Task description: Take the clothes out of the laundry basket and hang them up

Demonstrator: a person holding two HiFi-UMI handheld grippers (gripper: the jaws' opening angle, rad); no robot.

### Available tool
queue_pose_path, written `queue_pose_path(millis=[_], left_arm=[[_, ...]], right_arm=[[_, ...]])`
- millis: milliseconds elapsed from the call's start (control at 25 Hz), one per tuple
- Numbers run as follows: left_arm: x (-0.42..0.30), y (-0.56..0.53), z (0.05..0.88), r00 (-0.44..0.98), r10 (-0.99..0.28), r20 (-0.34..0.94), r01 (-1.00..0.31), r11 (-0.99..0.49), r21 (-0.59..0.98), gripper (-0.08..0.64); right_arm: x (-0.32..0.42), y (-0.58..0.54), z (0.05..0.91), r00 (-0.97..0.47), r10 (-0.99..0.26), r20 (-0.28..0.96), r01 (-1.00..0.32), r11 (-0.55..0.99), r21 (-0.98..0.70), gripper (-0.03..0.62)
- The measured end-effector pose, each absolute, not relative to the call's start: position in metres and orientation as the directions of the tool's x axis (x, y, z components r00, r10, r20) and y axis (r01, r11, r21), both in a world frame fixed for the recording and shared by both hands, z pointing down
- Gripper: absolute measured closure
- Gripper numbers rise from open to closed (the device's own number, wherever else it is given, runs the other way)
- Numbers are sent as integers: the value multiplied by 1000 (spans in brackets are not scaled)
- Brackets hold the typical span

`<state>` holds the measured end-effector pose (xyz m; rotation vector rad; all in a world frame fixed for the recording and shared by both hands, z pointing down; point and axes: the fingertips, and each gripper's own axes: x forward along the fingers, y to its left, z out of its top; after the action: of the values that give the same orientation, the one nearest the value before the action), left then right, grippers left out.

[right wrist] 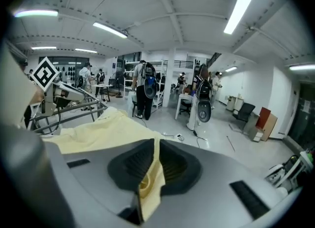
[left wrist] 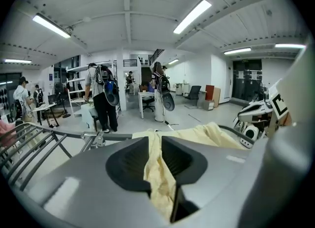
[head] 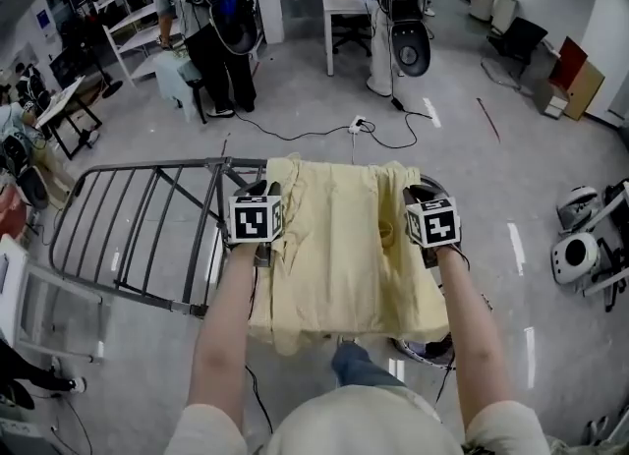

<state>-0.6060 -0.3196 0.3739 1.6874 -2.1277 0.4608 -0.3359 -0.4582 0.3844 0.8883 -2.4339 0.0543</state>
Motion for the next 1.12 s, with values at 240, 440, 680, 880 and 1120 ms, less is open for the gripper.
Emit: queue_pose_path(millis=[240, 440, 680, 880, 1120], left_arm=[[-537, -251, 351, -169, -894, 415, -983, 183, -6, 546], [-477, -188, 344, -109, -911, 398, -992, 125, 15, 548], [-408, -116, 349, -36, -925, 378, -994, 73, 84, 548], [-351, -88, 348, 24, -930, 366, -990, 30, 141, 549], [-285, -87, 344, 63, -938, 341, -990, -16, 138, 549]], right_arm=[[-294, -378, 370, -653, -607, 453, -617, 773, 146, 591], [-255, -303, 359, -670, -618, 410, -636, 763, 110, 591], [-205, -217, 368, -678, -623, 391, -649, 757, 79, 591], [-156, -177, 365, -672, -637, 377, -669, 741, 59, 591], [-91, -161, 360, -653, -675, 345, -703, 709, 56, 591]])
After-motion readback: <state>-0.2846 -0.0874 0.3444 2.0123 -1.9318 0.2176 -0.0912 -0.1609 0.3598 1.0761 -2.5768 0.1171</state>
